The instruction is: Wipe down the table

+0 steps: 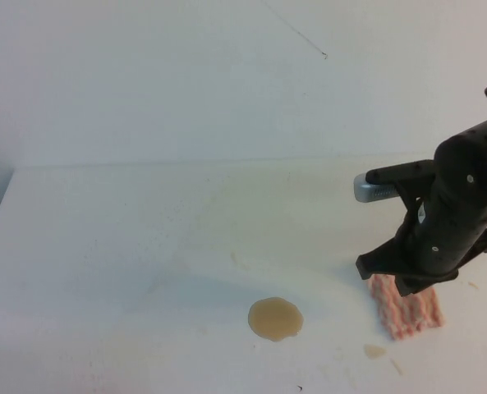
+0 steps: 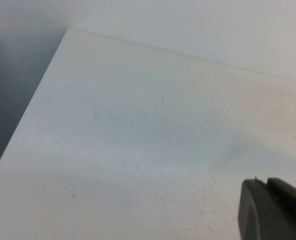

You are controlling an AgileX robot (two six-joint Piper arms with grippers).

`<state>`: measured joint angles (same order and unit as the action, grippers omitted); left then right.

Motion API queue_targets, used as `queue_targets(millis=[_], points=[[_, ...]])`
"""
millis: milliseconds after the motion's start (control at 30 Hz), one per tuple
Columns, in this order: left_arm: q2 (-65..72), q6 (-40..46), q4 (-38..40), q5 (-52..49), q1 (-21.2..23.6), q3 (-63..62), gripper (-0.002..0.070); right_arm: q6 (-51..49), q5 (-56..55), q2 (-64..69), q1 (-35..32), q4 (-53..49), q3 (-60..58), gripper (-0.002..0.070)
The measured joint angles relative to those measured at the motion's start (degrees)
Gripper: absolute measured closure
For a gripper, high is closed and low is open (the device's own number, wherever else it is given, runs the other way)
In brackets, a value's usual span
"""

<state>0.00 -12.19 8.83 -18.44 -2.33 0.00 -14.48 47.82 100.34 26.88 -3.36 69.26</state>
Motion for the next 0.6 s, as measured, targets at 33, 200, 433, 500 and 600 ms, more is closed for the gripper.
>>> queue_targets(millis=[33,200,433,500,600], points=[[0.0,0.0,0.0,0.0,0.0,0.0,0.0676,-0.1,-0.1,0.7,0.0,-0.2,0.0,0.0468],[0.0,0.0,0.0,0.0,0.0,0.0,0.0676,-0.1,-0.6,3.5,-0.1,-1.2,0.0,0.0339],[0.0,0.0,0.0,0.0,0.0,0.0,0.0676,0.0,-2.3,8.1,-0.1,-1.9,0.0,0.0339],[0.0,0.0,0.0,0.0,0.0,0.0,0.0676,0.0,-2.5,9.6,-0.1,-1.9,0.0,0.0339],[0.0,0.0,0.0,0.0,0.0,0.0,0.0676,0.0,-2.4,11.6,-0.1,-1.8,0.0,0.0344]])
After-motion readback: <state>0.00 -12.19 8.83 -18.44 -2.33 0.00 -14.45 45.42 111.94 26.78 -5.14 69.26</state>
